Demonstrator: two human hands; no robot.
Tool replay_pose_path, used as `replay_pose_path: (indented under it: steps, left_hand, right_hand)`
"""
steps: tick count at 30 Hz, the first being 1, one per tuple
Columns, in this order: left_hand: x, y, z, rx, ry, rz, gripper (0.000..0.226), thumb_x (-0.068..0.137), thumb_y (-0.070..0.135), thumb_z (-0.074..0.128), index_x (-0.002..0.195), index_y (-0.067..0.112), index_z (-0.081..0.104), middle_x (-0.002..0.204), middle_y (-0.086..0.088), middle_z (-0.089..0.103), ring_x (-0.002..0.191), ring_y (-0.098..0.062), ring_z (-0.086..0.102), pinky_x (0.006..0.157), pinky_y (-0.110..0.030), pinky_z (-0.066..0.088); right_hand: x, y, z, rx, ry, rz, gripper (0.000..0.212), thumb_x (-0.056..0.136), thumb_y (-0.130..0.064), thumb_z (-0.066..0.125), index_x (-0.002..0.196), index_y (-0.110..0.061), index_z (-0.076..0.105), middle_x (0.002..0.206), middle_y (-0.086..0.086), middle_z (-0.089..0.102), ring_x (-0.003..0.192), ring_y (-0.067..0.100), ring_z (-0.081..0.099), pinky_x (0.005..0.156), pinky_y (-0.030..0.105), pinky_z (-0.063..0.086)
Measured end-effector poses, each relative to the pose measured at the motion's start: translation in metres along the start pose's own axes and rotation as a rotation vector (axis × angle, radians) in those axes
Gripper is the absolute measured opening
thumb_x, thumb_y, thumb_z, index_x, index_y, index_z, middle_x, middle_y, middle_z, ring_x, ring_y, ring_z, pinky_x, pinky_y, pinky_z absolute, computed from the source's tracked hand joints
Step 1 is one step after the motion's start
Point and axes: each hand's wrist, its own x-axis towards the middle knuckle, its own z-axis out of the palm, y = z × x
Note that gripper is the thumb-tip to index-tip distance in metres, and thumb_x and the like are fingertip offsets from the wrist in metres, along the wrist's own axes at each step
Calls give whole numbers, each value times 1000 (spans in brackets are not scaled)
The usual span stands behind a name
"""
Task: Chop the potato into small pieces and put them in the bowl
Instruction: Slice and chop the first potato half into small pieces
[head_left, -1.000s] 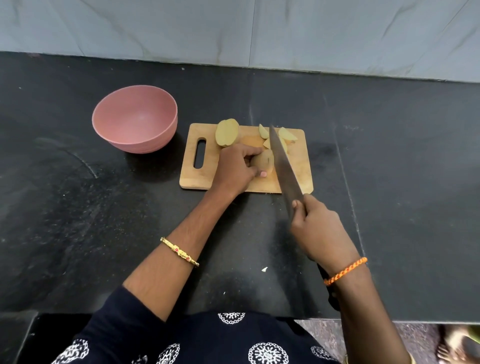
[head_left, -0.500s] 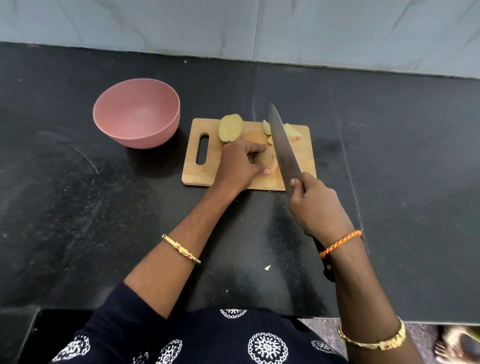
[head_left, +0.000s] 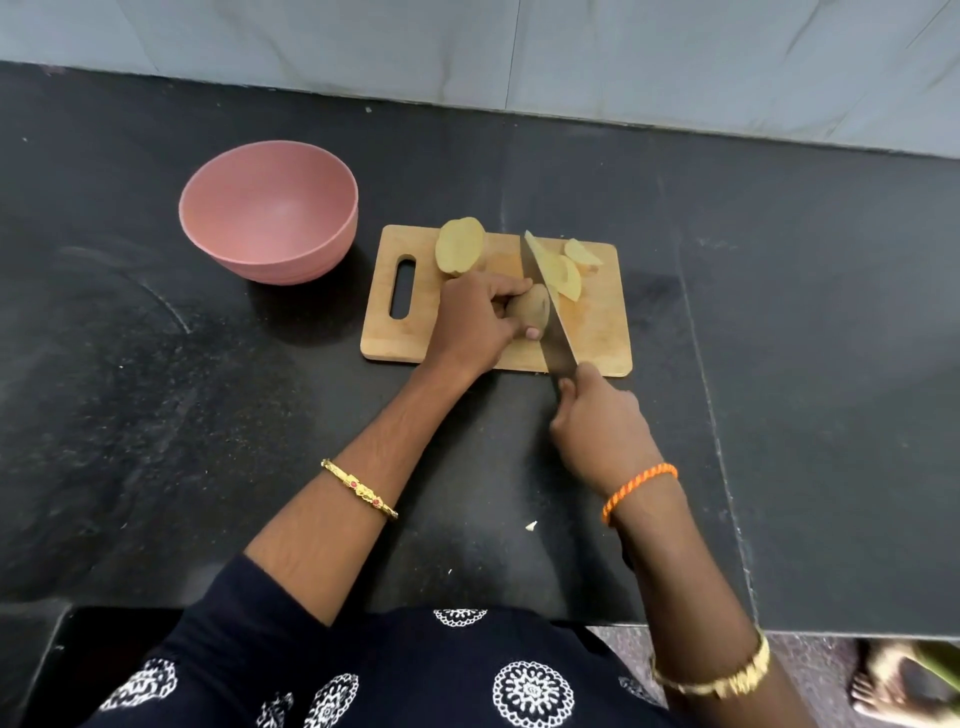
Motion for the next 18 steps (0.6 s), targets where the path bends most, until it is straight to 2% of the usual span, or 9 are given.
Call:
replay_pose_path:
  steps: [2,5,10,12,18]
  left_hand:
    - [0,1,-2,-8,-6,-2,56,64,1,82,117,2,63,118,-9,65,103,-5,55,75,6,38]
    - [-1,2,-2,-2,-21,-12,56,64,1,82,117,2,63,117,-9,65,99,-4,55,72,6,38]
    - [0,3,-6,-7,-38,-36,57,63,3,83,116,2,63,117,-9,65,95,-5,56,69,6,39]
    - [1,3,-6,-2,-45,-38,57,62,3,84,116,2,63,116,-9,66,94,-4,56,68,6,39]
    - [1,3,-6,0,-37,-40,58,62,6,84,116,3,64,116,-9,66,94,-4,56,69,6,39]
  right_hand:
    - [-11,8,1,20,-1,0,17,100,-28,33,97,-14,42,85,15,47,92,43,54,74,38,41]
    - [-24,20,-4,71,25,-29,21,99,-29,35,85,-15,42,81,14,54,84,40,55,72,37,44]
    - [-19,16,-20,182,139,-101,34,99,-25,38,66,-20,32,64,8,49,62,29,48,55,30,34]
    - [-8,11,-21,169,124,-104,35,99,-27,37,65,-21,31,66,8,47,61,27,46,52,28,32]
    - [4,1,-19,123,94,-129,26,99,-28,36,76,-18,41,71,5,50,68,26,52,59,31,39]
